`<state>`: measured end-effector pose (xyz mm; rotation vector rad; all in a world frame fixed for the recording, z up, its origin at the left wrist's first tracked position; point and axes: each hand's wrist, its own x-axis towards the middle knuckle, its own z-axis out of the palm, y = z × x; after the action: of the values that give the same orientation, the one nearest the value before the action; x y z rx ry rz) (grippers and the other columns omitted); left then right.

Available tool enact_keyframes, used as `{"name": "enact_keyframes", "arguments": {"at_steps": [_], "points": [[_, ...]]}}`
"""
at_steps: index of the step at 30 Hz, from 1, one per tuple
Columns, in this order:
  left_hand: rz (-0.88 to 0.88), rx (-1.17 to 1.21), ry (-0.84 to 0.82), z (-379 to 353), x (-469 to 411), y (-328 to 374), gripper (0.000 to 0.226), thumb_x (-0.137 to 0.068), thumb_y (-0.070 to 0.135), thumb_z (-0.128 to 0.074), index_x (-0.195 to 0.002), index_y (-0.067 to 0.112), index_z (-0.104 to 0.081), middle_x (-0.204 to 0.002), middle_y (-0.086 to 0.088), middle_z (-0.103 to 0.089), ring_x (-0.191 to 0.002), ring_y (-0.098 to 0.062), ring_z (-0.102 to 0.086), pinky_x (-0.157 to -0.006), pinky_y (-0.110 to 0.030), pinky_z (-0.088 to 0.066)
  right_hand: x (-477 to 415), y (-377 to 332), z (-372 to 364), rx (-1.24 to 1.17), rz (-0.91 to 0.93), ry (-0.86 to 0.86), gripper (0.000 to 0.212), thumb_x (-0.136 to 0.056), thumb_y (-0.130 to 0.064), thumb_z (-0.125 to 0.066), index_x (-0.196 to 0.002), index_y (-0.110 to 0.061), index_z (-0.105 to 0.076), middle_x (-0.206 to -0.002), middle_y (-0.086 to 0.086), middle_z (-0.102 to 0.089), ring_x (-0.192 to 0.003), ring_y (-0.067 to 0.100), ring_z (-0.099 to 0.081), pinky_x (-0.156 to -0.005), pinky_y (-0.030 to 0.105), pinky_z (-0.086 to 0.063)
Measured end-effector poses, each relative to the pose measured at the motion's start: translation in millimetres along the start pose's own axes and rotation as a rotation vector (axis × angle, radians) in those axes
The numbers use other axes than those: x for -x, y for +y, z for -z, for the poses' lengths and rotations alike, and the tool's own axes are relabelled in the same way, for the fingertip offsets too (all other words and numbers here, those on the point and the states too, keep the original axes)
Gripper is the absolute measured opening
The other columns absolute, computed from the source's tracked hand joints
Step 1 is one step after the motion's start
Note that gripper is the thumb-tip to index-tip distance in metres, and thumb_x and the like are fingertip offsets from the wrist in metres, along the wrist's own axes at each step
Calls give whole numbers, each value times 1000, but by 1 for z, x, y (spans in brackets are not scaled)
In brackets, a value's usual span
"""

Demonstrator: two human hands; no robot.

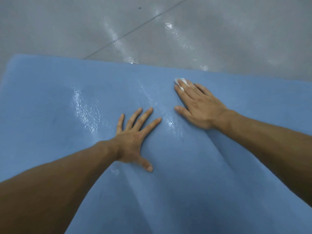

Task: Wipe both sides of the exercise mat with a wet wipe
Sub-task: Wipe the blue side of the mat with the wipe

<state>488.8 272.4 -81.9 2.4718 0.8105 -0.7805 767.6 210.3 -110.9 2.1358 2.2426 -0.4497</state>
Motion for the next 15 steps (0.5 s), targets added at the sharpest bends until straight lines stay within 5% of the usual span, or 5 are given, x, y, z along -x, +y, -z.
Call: {"name": "enact_keyframes", "arguments": {"at_steps": [9, 13, 15], "points": [[-41, 34, 52, -7, 0, -5, 153, -45, 89, -78, -148, 56, 31, -152, 22, 50, -138, -9, 52, -108, -59, 33, -48, -1, 6, -55, -71, 19, 89, -96, -68, -8, -167, -14, -6, -175, 2, 6, -161, 17, 7, -129, 37, 1], [-46, 47, 95, -12, -1, -9, 158, -44, 90, -77, -153, 49, 30, -155, 22, 47, -141, -9, 49, -111, -59, 32, -17, -21, 8, -68, 66, -73, 85, -97, -68, -9, -167, -21, 4, -174, -6, 14, -152, -1, 22, -117, 15, 20], [-44, 48, 117, -15, -2, -9, 161, -43, 92, -76, -153, 45, 31, -155, 23, 47, -141, -8, 48, -112, -58, 31, 9, -37, 5, -69, 146, -112, 83, -99, -67, -9, -167, -21, 1, -174, -6, 11, -153, 0, 20, -119, 15, 18]]}}
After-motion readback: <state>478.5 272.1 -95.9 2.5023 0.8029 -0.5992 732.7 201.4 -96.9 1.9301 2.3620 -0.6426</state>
